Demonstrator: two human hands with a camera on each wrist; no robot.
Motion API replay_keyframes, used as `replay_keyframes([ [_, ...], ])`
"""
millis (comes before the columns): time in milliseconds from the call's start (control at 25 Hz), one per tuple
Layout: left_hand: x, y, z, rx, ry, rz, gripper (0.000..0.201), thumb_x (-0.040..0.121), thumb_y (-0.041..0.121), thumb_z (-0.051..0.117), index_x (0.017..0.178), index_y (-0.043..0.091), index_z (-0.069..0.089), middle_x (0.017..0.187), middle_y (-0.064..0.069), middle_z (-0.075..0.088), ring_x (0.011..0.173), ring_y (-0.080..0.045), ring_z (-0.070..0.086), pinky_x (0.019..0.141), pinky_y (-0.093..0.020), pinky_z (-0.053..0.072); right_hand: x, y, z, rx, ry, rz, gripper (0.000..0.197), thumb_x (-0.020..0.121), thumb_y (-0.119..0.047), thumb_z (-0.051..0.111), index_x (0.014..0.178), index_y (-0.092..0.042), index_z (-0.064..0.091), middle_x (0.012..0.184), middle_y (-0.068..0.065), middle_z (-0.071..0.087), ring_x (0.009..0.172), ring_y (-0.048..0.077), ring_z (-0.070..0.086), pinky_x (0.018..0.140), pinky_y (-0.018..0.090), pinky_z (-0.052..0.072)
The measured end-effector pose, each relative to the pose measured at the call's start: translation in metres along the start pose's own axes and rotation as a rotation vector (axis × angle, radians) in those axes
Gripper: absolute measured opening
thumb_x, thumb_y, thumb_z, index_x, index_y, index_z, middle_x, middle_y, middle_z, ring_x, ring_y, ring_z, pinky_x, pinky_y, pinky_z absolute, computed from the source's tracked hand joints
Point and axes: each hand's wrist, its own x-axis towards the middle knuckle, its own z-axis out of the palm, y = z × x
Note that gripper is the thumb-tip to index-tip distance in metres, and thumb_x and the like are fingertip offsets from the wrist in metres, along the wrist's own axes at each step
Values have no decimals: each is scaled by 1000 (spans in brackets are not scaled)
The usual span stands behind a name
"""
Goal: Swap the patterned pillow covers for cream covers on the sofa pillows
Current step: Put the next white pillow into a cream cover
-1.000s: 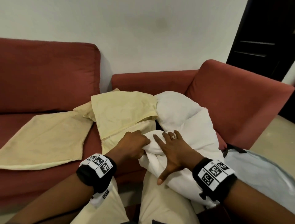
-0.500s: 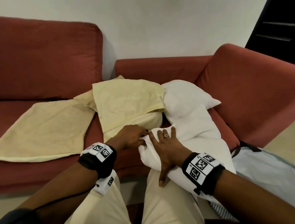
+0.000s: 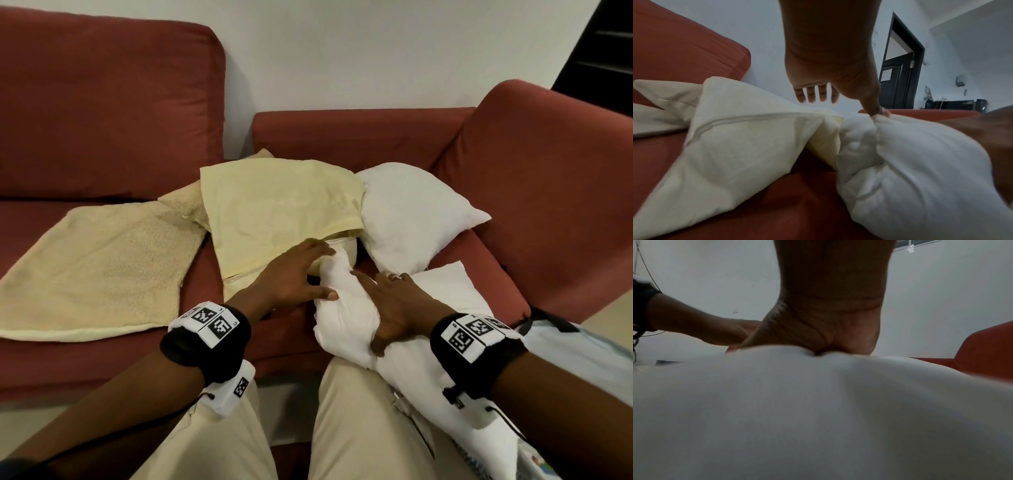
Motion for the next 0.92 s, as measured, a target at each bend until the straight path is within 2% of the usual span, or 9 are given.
replay_keyframes([
  [80, -2, -11, 3, 128, 146, -136, 90, 64, 77, 66, 137, 29, 44, 145, 5, 40, 128, -17, 41, 101, -38, 40, 0, 5, 4, 46, 23, 3, 138, 46, -67, 77, 153, -30, -3, 116, 4, 51, 107, 25, 52, 92, 39, 35],
  [160, -2, -23, 3, 210, 133, -314, 94, 66, 81, 55, 138, 22, 42, 142, -1, 43, 126, -24, 43, 101, -42, 39, 2, 6, 7, 92, 38, -20, 139, 47, -69, 77, 153, -31, -3, 117, 0, 56, 107, 23, 56, 92, 40, 38],
  [280, -7, -36, 3, 67, -116, -409, 71, 80, 68, 58, 132, 20, 49, 130, -2, 55, 114, -23, 53, 90, -35, 42, 1, 10, 0, 161, 34, -48, 138, 50, -68, 79, 152, -34, -7, 124, -3, 61, 113, 21, 58, 96, 45, 39],
  [440, -11, -42, -1, -191, -17, -415, 47, 98, 51, 39, 96, 15, 69, 102, 3, 66, 97, -18, 61, 79, -27, 39, -5, 32, -31, 167, 31, 14, 136, 48, -66, 77, 152, -37, -7, 128, 0, 61, 117, 24, 58, 104, 46, 34],
  [520, -12, -44, -6, -85, -106, -454, 44, 102, 40, 40, 87, 9, 67, 93, -4, 65, 102, -29, 63, 78, -27, 39, -11, 42, -46, 128, 41, 22, 132, 48, -65, 74, 150, -41, -6, 121, -3, 64, 113, 23, 59, 103, 45, 35],
  [600, -14, -47, -8, 149, -244, -484, 35, 98, 32, 50, 121, 6, 58, 118, -12, 62, 117, -33, 56, 85, -32, 43, -17, 43, -61, 71, 30, 29, 131, 50, -61, 77, 149, -45, -7, 118, -5, 65, 111, 21, 60, 100, 42, 34],
  [680, -16, -43, -11, 347, -237, -477, 67, 88, 28, 62, 145, 15, 31, 127, -11, 58, 111, -31, 58, 78, -34, 46, -22, 35, -73, 2, 26, 10, 133, 50, -58, 80, 148, -46, -9, 123, -4, 62, 114, 20, 58, 100, 42, 29],
  [800, -16, -34, -18, 580, -25, -438, 96, 77, 21, 66, 152, 26, 7, 105, -9, 62, 84, -30, 64, 62, -32, 41, -23, 9, -89, -18, 37, -65, 133, 52, -53, 81, 150, -44, -9, 132, -2, 58, 120, 21, 54, 103, 42, 25],
  [920, -15, -29, -42, 903, 279, -267, 101, 70, 12, 61, 154, 32, 9, 105, -13, 52, 86, -32, 53, 70, -39, 37, -15, -26, -94, -32, 58, -167, 131, 54, -52, 83, 151, -45, -5, 136, -2, 55, 123, 21, 51, 103, 40, 25],
])
